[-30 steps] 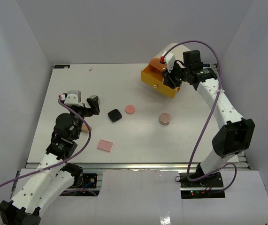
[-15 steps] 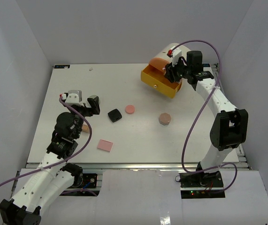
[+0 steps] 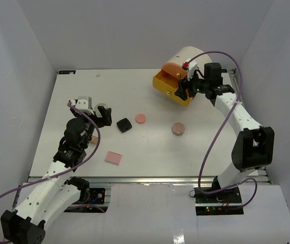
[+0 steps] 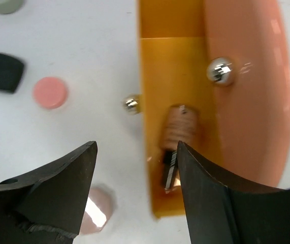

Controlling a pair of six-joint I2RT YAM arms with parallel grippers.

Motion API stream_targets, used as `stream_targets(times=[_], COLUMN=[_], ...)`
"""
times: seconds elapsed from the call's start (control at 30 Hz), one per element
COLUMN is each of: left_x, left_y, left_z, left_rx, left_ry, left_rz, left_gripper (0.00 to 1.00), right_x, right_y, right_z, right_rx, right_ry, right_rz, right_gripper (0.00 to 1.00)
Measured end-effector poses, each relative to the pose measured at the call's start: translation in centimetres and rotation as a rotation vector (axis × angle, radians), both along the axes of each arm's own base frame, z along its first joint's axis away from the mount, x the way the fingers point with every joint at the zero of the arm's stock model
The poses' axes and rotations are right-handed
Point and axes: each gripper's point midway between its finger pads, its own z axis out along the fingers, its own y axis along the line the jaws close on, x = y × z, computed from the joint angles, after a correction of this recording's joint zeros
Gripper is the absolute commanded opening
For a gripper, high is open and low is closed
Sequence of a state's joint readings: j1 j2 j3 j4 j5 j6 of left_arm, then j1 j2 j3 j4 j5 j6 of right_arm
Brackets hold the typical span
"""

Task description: Organize the makeup

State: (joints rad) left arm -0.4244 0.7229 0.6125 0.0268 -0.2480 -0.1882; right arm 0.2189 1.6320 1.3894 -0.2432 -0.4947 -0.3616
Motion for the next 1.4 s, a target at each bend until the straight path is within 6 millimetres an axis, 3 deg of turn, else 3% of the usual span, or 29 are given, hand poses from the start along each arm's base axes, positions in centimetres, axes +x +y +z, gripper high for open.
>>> stream_targets(times=[0.2,0.3,0.37,0.43,0.57,0.67,0.8,1.03,1.4], left_x=[-0.7,-0.9,-1.0,-1.0,-0.1,-0.1,-2.1,-3.8,-3.1], left_y=[-1.4,-0.5,0.9,2.7,5.4,6.4,6.8,7.6,8.4], left_z=[-3.9,-5.8,-7.2,-9.0,-11.8,-15.1,-18.4,-20.1,-23.0], left_rx=[-0.152,-0.245,-0.306,-0.363,-0.431,-0.434,-0.422,-0.406,-0.394], left_ry=[0.216,0.338,0.415,0.519,0.728,0.893,1.053,1.145,1.203], left_rz=[-0.02,0.037,0.116,0.224,0.436,0.564,0.659,0.741,0.795], left_gripper=[0.9,0.86,0.81,0.78,0.83,0.84,0.85,0.84,0.72], right_x=[-12.2,-16.9,-18.3,-18.7,-18.5,-18.4,-18.2,-17.9,-17.6], right_y=[1.8,1.9,1.4,0.9,0.4,0.1,-0.3,-0.9,-1.3], right_z=[4.4,3.7,2.4,1.5,1.5,1.8,2.3,2.5,2.6], right_rx=[0.166,0.231,0.264,0.295,0.331,0.343,0.349,0.351,0.352], right_ry=[-0.068,-0.076,-0.035,0.01,0.034,0.028,0.015,0.004,0.0], right_rz=[0.296,0.4,0.414,0.41,0.4,0.396,0.383,0.361,0.346], right_gripper=[0.76,0.77,0.77,0.78,0.78,0.78,0.78,0.79,0.79])
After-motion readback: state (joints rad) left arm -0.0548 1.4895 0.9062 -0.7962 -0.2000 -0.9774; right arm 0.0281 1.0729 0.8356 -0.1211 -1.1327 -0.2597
